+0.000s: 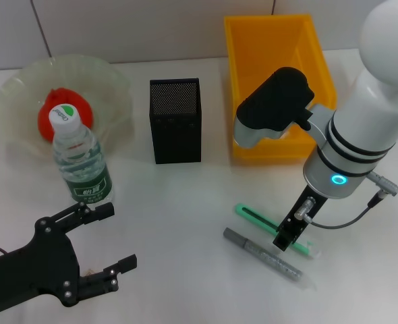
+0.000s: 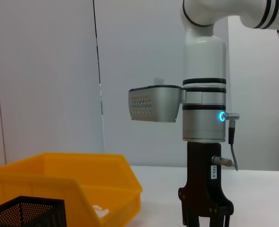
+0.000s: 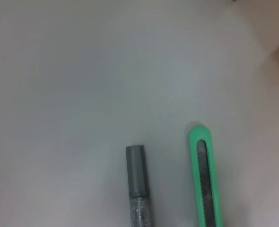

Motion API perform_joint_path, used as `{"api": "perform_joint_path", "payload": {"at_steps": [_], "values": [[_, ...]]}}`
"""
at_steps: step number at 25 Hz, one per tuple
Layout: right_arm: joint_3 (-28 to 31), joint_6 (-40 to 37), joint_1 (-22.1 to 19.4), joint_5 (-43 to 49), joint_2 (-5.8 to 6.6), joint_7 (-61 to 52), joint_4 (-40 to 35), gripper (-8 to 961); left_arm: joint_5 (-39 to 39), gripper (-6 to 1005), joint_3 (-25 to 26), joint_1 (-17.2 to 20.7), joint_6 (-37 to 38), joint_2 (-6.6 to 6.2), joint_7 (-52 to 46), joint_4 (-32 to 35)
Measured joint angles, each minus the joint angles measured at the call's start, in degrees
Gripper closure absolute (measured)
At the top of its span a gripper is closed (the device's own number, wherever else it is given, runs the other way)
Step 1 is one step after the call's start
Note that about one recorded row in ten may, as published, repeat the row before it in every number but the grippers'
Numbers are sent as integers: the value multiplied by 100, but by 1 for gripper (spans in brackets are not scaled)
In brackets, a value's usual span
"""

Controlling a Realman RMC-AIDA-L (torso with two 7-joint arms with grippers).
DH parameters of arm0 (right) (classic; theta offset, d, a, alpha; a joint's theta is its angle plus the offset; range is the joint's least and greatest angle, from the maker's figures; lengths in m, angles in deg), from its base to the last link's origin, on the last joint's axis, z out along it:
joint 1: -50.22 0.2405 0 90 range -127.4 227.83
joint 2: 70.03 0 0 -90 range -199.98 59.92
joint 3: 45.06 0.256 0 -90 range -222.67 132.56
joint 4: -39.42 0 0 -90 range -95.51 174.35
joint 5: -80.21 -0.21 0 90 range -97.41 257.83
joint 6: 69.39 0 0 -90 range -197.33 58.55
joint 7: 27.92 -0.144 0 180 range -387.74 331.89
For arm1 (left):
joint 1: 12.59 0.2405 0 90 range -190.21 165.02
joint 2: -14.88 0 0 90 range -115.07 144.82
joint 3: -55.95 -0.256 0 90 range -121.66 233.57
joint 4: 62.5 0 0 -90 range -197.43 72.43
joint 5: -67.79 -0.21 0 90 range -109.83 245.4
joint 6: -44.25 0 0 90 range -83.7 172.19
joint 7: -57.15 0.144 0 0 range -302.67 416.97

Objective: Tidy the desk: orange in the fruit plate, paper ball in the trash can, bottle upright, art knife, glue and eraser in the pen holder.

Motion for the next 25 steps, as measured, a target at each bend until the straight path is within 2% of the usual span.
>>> {"api": "perform_joint_path", "payload": {"at_steps": [5, 12, 17, 25], "values": [[0, 10, -3, 7, 0, 0, 3, 487, 0, 189, 0, -1, 0, 1, 0, 0], [3, 9, 2, 14, 6, 17, 37, 570, 0, 189, 1, -13, 0, 11, 0, -7], [6, 6, -1, 15, 9, 38, 47, 561, 0, 189, 0, -53, 0, 7, 0, -63], [25, -3, 41, -1, 17, 92, 232, 671, 0, 189, 1, -73, 0, 2, 0, -80]]}}
